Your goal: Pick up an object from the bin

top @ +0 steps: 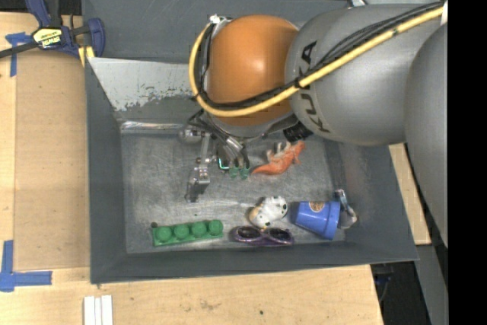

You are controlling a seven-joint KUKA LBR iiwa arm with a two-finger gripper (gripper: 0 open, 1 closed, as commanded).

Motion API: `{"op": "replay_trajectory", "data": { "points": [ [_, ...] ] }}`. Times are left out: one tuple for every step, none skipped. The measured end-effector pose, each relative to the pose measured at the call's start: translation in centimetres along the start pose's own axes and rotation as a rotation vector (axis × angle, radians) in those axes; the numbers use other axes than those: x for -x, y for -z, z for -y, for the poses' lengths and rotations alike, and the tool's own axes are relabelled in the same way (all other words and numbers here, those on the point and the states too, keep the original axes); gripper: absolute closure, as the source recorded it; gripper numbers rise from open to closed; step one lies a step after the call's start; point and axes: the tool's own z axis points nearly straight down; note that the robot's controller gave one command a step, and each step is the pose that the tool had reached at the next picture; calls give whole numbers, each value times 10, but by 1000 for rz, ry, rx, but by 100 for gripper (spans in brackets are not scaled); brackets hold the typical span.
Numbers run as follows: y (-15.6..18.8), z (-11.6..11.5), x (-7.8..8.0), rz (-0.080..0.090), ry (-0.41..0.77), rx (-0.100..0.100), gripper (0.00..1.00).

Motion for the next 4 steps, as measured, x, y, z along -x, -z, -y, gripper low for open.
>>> {"op": "replay_trajectory", "data": {
  "points": [
    [4,1,2,8,-3,1,0],
    [-45,-3,-21,11,109,1,0],
    [-48,4,-47,3,170,-2,0],
    [-68,-2,-56,6,271,-1,0]
  ]
}}
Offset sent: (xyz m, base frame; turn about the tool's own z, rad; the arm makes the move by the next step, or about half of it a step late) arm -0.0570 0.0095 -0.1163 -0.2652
